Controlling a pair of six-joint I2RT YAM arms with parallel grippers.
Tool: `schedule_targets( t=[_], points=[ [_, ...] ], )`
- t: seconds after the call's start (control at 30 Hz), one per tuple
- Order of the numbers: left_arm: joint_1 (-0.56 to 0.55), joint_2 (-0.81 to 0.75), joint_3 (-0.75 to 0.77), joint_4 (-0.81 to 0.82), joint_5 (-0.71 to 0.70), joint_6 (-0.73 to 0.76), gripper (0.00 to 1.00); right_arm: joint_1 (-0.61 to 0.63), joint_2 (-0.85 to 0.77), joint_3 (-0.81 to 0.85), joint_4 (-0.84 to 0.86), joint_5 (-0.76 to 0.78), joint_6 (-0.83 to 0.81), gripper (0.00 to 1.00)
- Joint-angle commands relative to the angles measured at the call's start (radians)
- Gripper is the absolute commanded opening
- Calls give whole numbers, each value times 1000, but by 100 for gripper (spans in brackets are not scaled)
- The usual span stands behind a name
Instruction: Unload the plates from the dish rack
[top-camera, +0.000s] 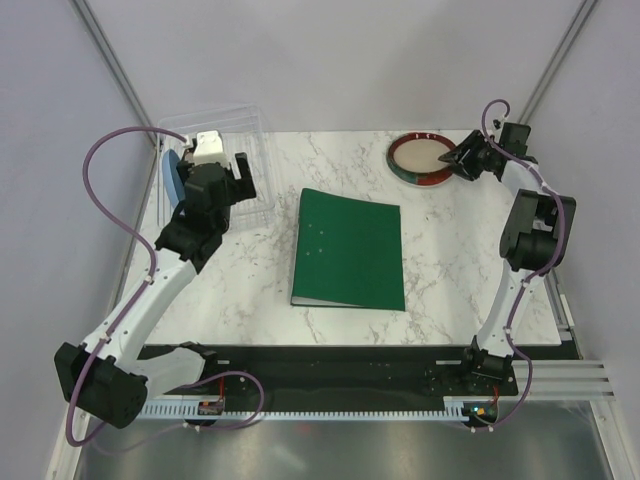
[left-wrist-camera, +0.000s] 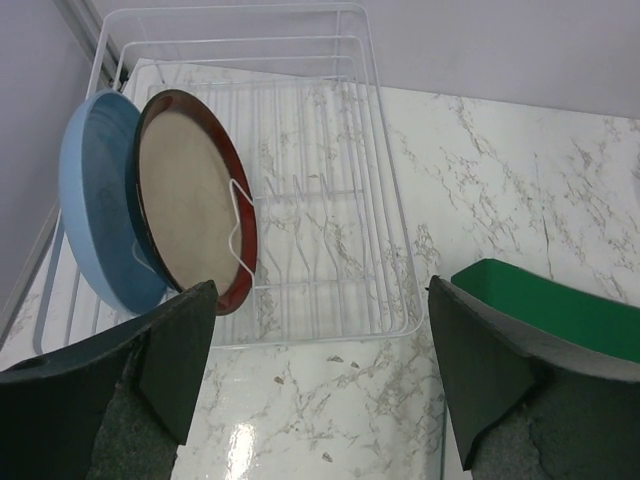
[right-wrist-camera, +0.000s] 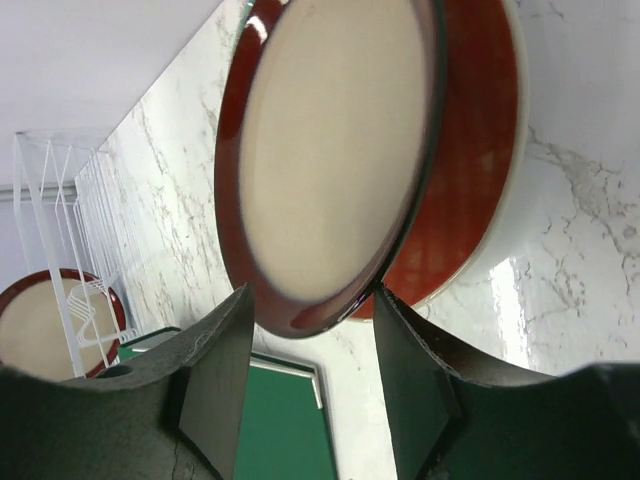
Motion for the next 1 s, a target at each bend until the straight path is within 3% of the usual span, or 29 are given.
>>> schedule_targets(
  t=[0.0, 0.33, 0.43, 0.6, 0.67, 0.77, 0.97],
  points=[
    [2, -34, 18, -3, -112, 43, 95, 4, -136, -14, -29, -4, -63, 58],
    [28, -35, 39, -22, -166, 94, 99, 6, -132, -60, -43, -48, -76, 56],
    [82, -5, 47, -20, -158, 92, 100, 16, -169, -79, -47, -64, -85, 56],
    [178, 103, 65, -12, -209, 88, 100, 67, -354, -173, -49, -45, -114, 59],
    [209, 150, 59, 38, -219, 77, 94, 104, -443, -202, -49, -35, -126, 61],
    [235, 210, 82, 75, -146, 89, 94, 129, -546, -262, -49, -19, -140, 62],
    [266, 337, 191, 28, -132, 78, 94, 133, -666, -316, -52, -16, -157, 63]
  ],
)
